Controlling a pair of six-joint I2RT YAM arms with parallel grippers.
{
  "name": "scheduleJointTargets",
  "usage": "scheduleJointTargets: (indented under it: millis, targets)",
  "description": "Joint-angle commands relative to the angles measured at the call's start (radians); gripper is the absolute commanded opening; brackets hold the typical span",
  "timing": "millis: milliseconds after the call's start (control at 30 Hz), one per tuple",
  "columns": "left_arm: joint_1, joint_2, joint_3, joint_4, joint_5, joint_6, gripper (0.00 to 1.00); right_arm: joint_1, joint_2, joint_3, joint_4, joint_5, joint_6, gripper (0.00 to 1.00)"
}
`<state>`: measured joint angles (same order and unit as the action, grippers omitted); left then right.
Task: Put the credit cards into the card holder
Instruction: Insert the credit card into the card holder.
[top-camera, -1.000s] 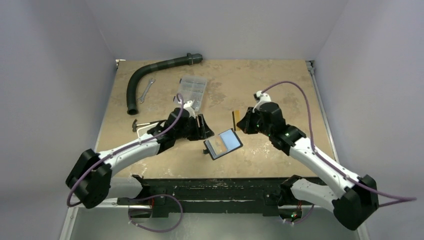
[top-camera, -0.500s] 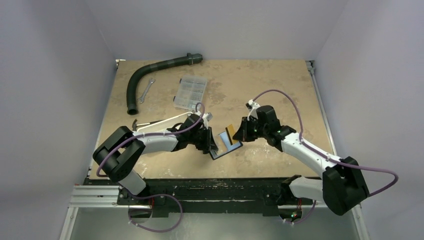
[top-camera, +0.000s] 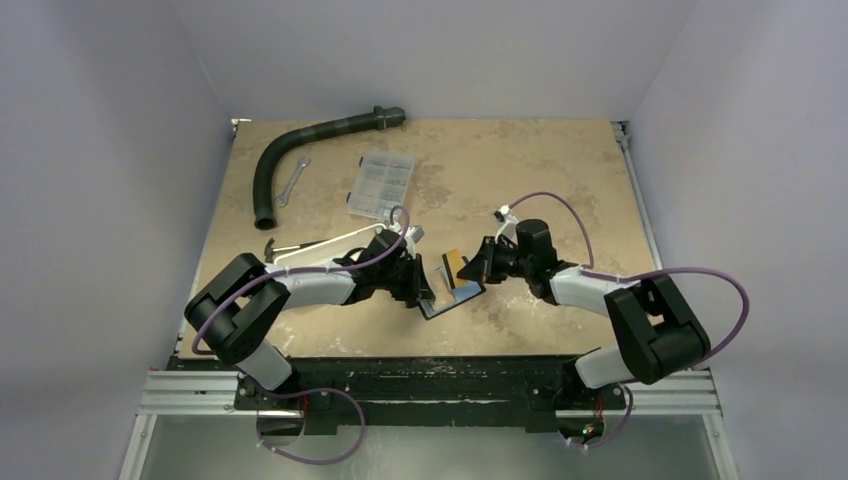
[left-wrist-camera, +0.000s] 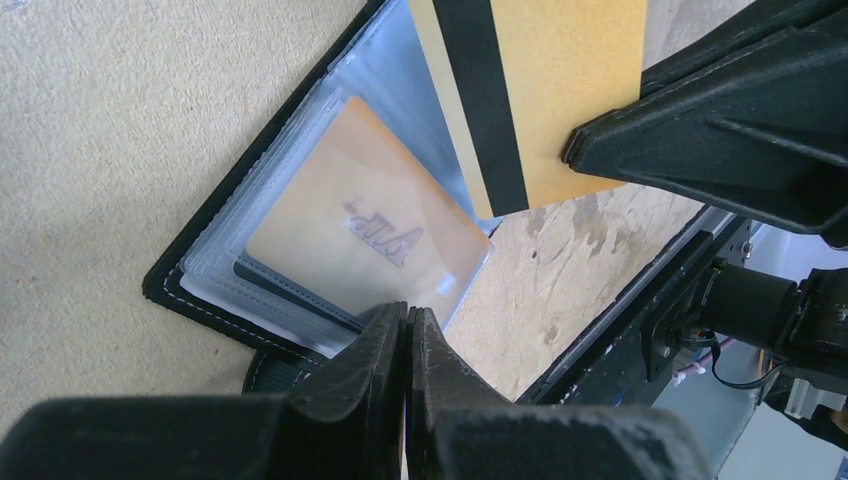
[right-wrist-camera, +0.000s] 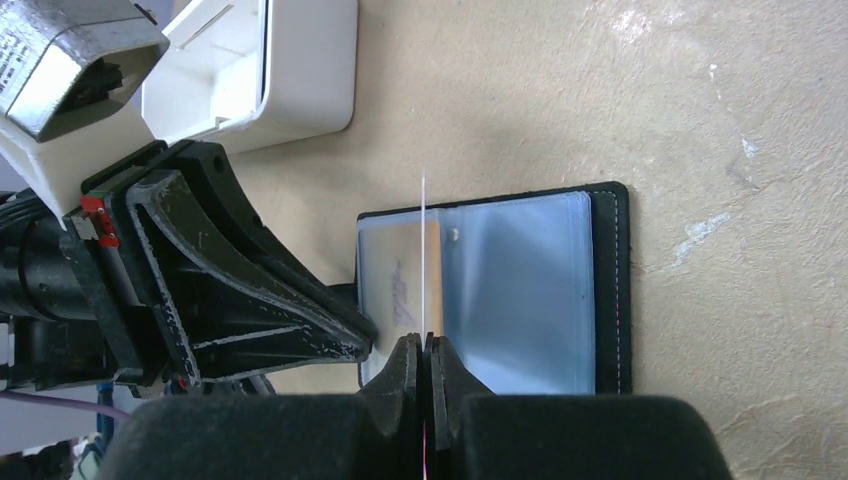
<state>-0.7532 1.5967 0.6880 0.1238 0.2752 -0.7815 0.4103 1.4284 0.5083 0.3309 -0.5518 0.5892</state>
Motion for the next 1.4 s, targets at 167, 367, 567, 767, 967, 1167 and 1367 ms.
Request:
scheduleJointTargets:
  millis: [167,367,567,767,967,1167,1367]
  targets:
    - [0.0,-0.006,-0.052,-0.096,-0.097,0.049,0.0,-0.026,0.062,-0.031,0.169,-0.102,0.01,0.0]
    - [0.001,-0.01,-0.064,-0.112,-0.11,0.057,0.0,-0.03,0.101,-0.034,0.157,-0.097,-0.022,0.0]
    - [0.001,-0.02,-0.062,-0.122,-0.13,0.069,0.0,-0.045,0.083,-0.035,0.133,-0.078,-0.036,0.0]
    - [0.002,-0.023,-0.062,-0.158,-0.136,0.076,0.0,-0.064,0.089,-0.022,0.109,-0.107,-0.058,0.0]
    - [0.002,-0.014,-0.058,-0.147,-0.128,0.074,0.0,-0.064,0.116,-0.04,0.168,-0.182,-0.031,0.0]
    - [0.003,-0.011,-0.061,-0.151,-0.129,0.074,0.0,-0.064,-0.004,-0.051,0.132,-0.125,-0.01,0.0]
    - [0.002,-0.012,-0.06,-0.156,-0.133,0.079,0.0,-0.064,-0.017,-0.012,0.07,-0.137,-0.05,0.0]
